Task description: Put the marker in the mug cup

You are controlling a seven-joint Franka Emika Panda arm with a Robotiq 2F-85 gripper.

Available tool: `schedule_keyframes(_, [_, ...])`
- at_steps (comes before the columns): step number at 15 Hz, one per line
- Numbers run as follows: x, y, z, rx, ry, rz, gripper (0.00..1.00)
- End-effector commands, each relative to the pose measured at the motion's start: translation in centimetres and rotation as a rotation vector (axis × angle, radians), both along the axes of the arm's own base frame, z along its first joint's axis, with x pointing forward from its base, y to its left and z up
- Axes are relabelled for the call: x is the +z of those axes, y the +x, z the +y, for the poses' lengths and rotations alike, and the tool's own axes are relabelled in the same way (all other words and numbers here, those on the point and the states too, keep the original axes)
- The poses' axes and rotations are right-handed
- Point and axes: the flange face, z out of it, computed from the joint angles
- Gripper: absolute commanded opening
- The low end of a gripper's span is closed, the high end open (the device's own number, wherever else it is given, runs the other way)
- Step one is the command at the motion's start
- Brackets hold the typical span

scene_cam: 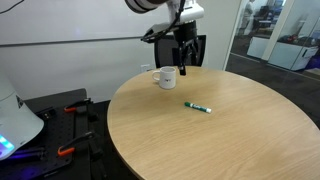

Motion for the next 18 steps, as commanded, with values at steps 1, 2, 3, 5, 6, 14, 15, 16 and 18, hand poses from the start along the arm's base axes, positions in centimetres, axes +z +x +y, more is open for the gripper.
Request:
schedule_keyframes(1, [-2.4,2.9,-0.8,-0.055,-0.005,0.017,1.00])
schedule_keyframes(2, [-3.1,3.4,-1.0,-0.053,-0.007,0.023,1.00])
schedule_keyframes(3, [-3.9,3.9,-1.2,-0.053,-0.007,0.031,1.00])
schedule_keyframes(5, [-5.3,4.7,-1.3,-0.050,-0.004,0.041,1.00])
schedule_keyframes(6, [-6.0,5.0,-1.2,-0.050,-0.002,0.048,1.00])
schedule_keyframes(14, [-10.8,6.4,-1.8,-0.060,0.033,0.096,1.00])
schedule_keyframes(15, [-11.3,6.6,-2.0,-0.064,0.033,0.101,1.00])
schedule_keyframes(16, [-11.9,6.7,-2.2,-0.064,0.034,0.109,1.00])
schedule_keyframes(18, [-12.7,6.9,-2.6,-0.071,0.033,0.119,1.00])
